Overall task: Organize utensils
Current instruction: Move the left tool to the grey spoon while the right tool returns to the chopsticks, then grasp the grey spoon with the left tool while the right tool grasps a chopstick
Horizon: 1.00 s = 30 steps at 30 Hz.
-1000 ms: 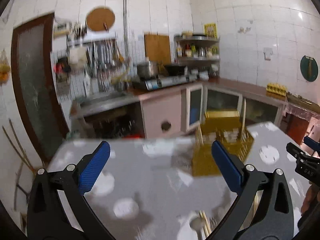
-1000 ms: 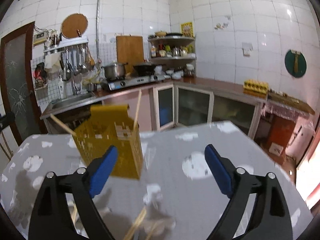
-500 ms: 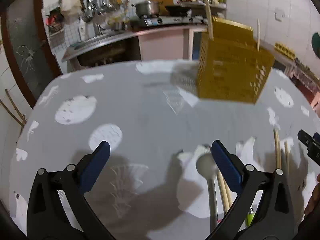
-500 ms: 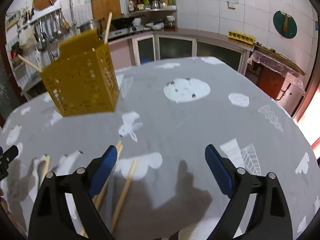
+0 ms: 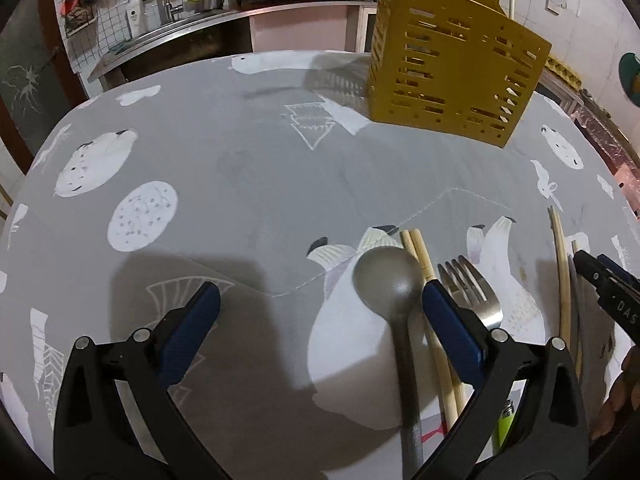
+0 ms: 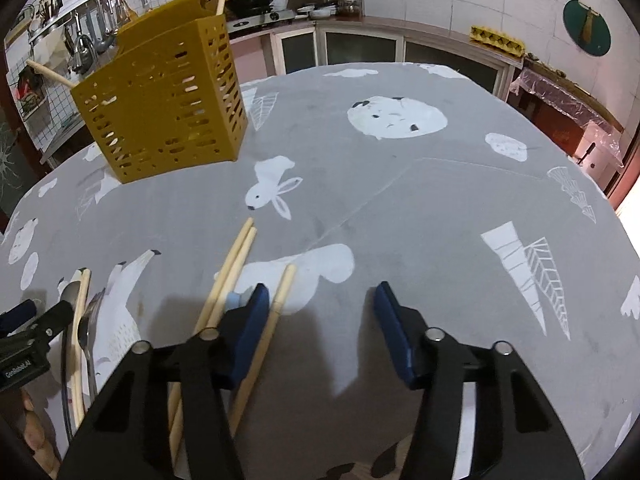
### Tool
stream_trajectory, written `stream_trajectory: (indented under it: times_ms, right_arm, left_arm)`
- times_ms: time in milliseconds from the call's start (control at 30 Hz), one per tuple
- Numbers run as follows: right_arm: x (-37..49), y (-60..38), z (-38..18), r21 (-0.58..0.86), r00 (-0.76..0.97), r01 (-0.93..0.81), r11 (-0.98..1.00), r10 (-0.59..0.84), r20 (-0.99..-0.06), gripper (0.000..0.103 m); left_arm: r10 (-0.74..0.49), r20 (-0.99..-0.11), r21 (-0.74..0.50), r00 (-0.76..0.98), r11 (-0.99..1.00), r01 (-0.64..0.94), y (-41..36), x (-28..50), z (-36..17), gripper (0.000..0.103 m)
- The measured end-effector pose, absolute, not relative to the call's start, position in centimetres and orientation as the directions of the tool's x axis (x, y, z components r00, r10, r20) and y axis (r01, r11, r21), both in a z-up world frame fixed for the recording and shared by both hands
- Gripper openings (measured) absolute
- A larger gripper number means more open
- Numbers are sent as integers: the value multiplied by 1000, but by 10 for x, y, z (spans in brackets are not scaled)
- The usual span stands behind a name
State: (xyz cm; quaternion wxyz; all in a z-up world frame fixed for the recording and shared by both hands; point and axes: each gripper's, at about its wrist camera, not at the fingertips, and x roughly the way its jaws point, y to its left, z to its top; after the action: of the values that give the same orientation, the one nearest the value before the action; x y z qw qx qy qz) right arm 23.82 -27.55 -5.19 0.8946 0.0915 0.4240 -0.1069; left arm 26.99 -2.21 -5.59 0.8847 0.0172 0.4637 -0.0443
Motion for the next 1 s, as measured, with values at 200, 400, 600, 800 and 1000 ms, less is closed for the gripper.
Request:
stream_trajectory:
  times_ms: [200,400,600,800,1000]
  right_arm:
    - [237,-273,-52,89,627,250,964,-91,-774,43]
    - [241,-271,-51,106,621,248,963,-73,-781,33]
    - [249,-267,-50,108,603,256,961,-71,-795,18]
    - [255,-266,-50,119,597,266,957,-67,-799,16]
    - [258,-267,-50,137,606,263,955,-53,-794,10]
  left_arm:
    - [-76,-819,-14,569,994,112,-30,272,-55,85]
    - [-93,-826,-37,556,993,111,-29,277,-54,75]
    - [-85,-837,-35,540,994,103,-28,278,-53,57]
    - [-68,-842,-19,535,995,96,-35,282,-54,58]
    - [-59,-855,-22,516,997,78,-37,289,-52,45]
